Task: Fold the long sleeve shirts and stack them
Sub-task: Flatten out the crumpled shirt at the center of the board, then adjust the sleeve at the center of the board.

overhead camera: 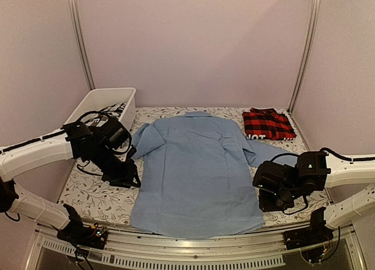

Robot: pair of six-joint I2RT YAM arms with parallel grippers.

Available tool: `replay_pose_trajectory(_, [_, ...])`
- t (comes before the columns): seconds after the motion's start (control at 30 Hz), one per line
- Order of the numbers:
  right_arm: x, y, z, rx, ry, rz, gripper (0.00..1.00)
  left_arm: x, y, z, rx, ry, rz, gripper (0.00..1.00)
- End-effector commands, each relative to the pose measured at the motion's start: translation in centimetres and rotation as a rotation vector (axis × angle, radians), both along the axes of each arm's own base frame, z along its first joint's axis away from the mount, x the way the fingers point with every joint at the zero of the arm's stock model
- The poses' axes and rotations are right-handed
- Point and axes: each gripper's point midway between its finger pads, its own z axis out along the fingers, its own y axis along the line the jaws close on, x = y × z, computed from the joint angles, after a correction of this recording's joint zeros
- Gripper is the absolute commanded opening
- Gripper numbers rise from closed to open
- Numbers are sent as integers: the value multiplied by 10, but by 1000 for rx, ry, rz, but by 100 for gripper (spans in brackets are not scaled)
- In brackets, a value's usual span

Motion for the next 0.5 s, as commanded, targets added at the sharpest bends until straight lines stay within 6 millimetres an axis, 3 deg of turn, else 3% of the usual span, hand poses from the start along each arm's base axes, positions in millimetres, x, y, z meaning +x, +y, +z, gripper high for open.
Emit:
replay_pose_trajectory(0.0, [13, 19, 22, 40, -59, 32, 47, 57, 0, 10, 11, -151, 58, 40])
replay_pose_trajectory(0.07, [27, 28, 42, 63, -123, 28, 58, 80, 5, 11, 37, -202, 90, 40])
replay_pose_trajectory(0.17, [50, 48, 66, 112, -203, 41, 63, 117, 16, 10, 76, -279, 146, 43])
replay_pose_trajectory(0.2, [63, 57, 69, 136, -225, 52, 64, 134, 27, 7, 119, -315, 190, 43])
replay_pose_trajectory(0.33, [98, 81, 64, 174, -266, 94, 66, 176, 48, 3, 180, -403, 271, 47])
replay_pose_trajectory(0.47, [127, 95, 54, 208, -287, 123, 68, 207, 48, -14, 166, -420, 293, 50])
